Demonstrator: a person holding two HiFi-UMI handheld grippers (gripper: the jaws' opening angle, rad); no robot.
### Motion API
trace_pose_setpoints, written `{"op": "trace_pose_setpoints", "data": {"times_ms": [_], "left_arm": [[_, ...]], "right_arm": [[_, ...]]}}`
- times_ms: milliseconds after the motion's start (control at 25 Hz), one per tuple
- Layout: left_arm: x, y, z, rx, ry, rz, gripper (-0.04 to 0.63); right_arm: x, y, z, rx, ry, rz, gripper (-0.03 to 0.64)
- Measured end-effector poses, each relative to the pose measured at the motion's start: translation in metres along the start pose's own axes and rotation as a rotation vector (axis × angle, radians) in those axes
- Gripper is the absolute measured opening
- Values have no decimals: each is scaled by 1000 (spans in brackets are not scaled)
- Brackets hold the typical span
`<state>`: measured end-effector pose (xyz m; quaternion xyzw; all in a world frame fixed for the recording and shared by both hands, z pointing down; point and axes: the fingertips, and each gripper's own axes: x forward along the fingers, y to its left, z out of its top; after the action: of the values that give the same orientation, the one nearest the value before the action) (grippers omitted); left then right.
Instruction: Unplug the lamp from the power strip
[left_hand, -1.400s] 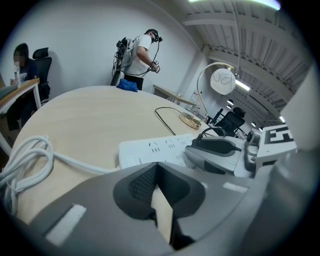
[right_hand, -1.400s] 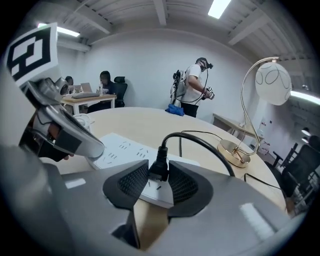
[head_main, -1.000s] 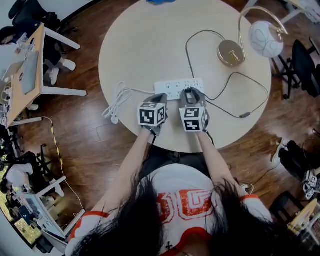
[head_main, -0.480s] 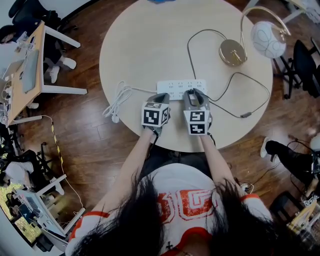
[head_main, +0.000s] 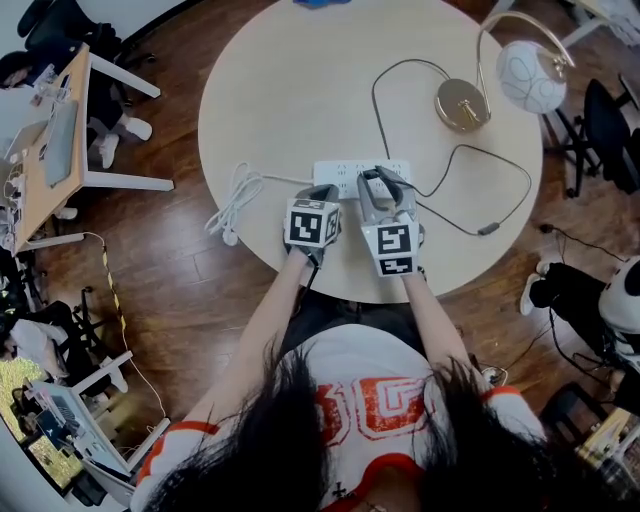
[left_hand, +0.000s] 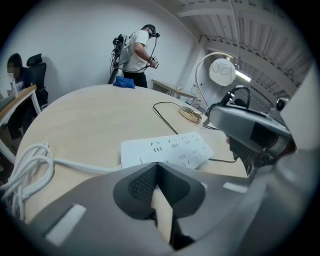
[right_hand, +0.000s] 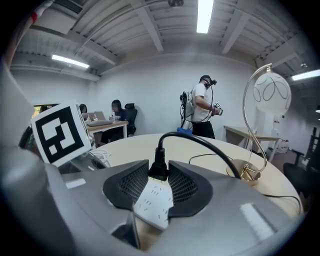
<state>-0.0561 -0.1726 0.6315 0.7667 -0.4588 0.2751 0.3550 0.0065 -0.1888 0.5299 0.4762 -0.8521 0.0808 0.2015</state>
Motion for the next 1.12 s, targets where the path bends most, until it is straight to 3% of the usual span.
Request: {"op": "trace_pose_setpoints", "data": {"times_ms": [360, 480, 600, 680, 920, 1120], "left_arm": [[0, 6, 3, -170, -46, -78, 0], [-4, 3, -4, -204, -22, -102, 0], [-12, -6, -15, -184, 4, -128, 0], [-20, -10, -21, -185, -2, -140, 0], [-49, -17, -28, -231, -70, -171, 0], [-80, -11, -30, -266, -145, -174, 0]], "right_arm": [[-49, -4, -94, 70, 328, 43, 127], [-58, 5, -119, 108, 393, 63, 123], [-59, 11, -133, 147, 436, 76, 125], [-59, 14, -138, 184, 462, 91, 182], [-70, 19, -141, 311, 478, 105, 215], [-101, 23, -155, 398, 473, 48, 213]]}}
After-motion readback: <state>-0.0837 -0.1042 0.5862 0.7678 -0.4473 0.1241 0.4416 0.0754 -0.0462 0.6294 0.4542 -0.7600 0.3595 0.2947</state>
